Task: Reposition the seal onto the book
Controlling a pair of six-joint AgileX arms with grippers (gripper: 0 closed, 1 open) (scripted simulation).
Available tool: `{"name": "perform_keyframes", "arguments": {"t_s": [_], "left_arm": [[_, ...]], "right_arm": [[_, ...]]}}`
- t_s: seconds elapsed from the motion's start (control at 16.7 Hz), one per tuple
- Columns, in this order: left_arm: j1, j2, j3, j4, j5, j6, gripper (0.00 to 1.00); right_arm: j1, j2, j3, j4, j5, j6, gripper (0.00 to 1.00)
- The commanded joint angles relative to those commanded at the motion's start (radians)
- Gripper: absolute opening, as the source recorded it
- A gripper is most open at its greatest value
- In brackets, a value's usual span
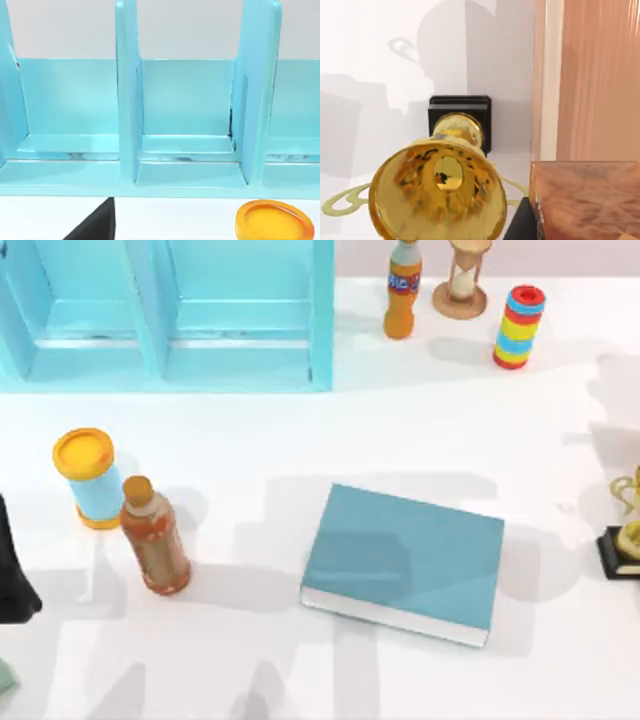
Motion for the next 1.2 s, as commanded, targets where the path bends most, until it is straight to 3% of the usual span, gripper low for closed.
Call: {"name": "perform_keyframes", "arguments": {"t_s": [0.24, 0.66, 1.2], "left_arm": [[0.0, 0.0, 0.0, 0.0, 0.0, 0.0, 1.0], [0.0, 0.0, 0.0, 0.0, 0.0, 0.0, 1.0], [0.0, 0.0, 0.0, 0.0, 0.0, 0.0, 1.0]], "right_arm": [[0.077, 0.014, -0.002, -0.072, 0.044, 0.067, 0.0], [0.139, 0.046, 0.036, -0.02, 0.043, 0.116, 0.0], [0.656, 0.262, 0.058, 0.193, 0.028, 0.537, 0.0]]}}
